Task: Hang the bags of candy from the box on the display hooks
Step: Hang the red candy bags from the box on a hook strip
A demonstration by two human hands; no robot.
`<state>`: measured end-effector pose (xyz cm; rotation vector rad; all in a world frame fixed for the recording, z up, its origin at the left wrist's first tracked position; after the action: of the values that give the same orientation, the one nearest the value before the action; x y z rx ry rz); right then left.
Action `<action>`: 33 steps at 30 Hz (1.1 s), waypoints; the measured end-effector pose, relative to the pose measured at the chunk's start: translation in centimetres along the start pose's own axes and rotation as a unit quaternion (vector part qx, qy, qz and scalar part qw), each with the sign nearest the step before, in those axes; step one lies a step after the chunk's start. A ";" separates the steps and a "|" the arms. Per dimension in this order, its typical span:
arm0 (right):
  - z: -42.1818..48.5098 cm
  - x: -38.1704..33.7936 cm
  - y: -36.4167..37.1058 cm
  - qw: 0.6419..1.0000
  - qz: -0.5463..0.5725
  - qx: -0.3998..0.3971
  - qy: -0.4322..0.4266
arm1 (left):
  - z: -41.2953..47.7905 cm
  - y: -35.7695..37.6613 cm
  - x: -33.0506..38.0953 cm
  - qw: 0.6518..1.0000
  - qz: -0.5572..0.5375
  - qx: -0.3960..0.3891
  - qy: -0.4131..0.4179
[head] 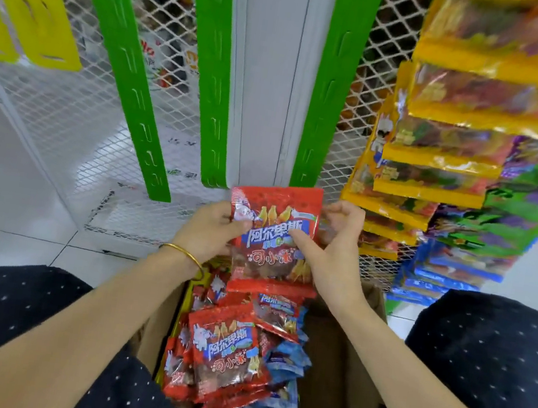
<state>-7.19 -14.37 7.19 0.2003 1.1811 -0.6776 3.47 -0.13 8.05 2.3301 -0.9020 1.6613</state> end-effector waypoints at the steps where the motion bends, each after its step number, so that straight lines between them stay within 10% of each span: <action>1: 0.5 -0.4 -0.1 0.999 -0.021 -0.023 -0.027 | 0.3 0.1 0.8 1.000 0.007 -0.009 0.002; 5: 2.8 -0.6 -0.6 0.993 -0.088 -0.060 -0.049 | 1.8 0.6 4.3 0.998 0.017 -0.050 0.037; 16: 3.3 2.2 -0.2 0.975 -0.213 0.018 -0.060 | 5.9 2.8 7.2 0.934 0.137 0.142 0.298; 33: 3.6 3.9 0.9 0.984 -0.166 -0.027 -0.052 | 6.5 3.9 5.9 0.944 0.145 0.114 0.275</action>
<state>-3.03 -16.86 4.84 -0.0808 1.1409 -0.9361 7.91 -8.45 9.96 1.7300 -0.9956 2.4774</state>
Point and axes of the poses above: each hand's wrist, its own z-axis towards the middle knuckle, its own y-axis out of the palm, x = y × z, the point moved 1 cm from there along z, towards the middle knuckle, and after that the axes turned 8 degrees about -y, right-handed, at the moved point
